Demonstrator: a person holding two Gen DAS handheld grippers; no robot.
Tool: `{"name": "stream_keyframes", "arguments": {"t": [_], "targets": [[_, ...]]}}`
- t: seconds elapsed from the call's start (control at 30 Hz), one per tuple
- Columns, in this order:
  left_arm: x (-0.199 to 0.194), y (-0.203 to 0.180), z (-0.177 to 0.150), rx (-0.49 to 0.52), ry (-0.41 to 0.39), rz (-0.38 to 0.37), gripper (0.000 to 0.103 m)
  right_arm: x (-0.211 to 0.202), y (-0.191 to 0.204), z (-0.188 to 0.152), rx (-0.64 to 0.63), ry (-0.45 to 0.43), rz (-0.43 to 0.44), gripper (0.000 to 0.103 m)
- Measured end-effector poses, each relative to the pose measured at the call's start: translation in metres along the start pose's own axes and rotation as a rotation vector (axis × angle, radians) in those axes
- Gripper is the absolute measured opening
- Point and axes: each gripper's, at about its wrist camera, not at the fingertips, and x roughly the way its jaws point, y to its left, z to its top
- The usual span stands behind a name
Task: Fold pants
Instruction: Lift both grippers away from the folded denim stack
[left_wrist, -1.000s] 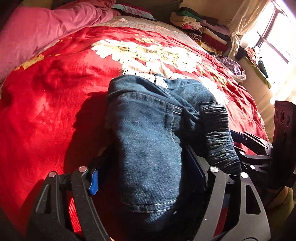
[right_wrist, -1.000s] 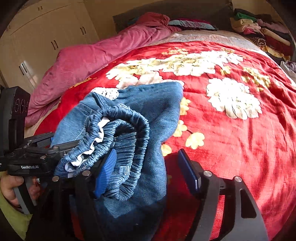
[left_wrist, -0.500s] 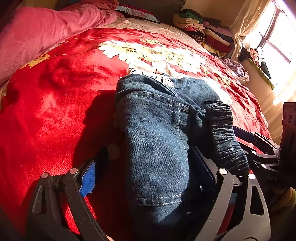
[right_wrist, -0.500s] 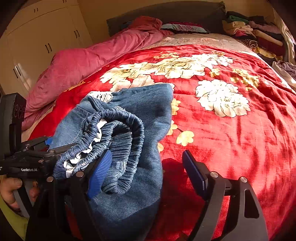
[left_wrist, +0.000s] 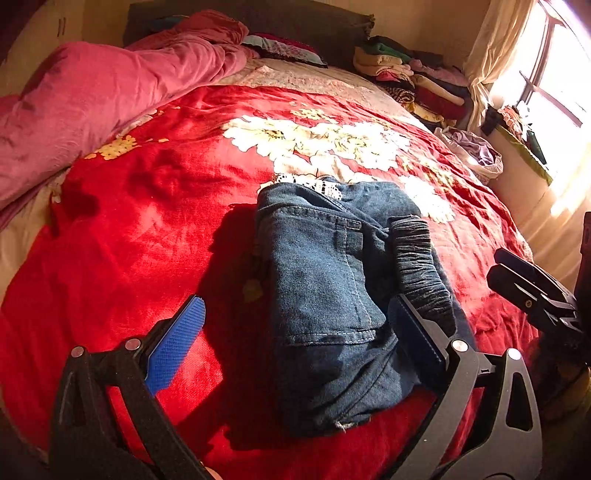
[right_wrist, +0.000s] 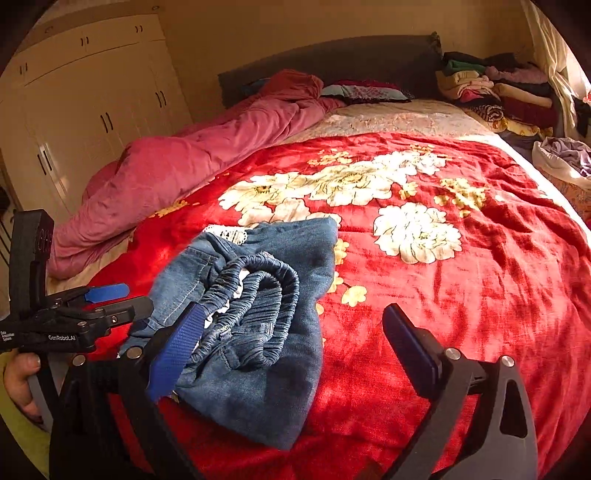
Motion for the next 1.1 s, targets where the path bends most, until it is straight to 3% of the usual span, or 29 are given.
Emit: {"name": "stream_keyframes", "arguments": {"t": [0.57,1.1], "targets": [[-0.068,-0.012,-0.024,0.023,-0.127,0.084,0.093,-0.069,0.027,-0.009,-0.080,-0.105,-0.051,0.098],[-0.091,-0.020,-0.073,0.019,-0.118,0.093,0.093,-0.095,0.039,-0.046,-0.100,-0.074,-0.103,0.098]]}}
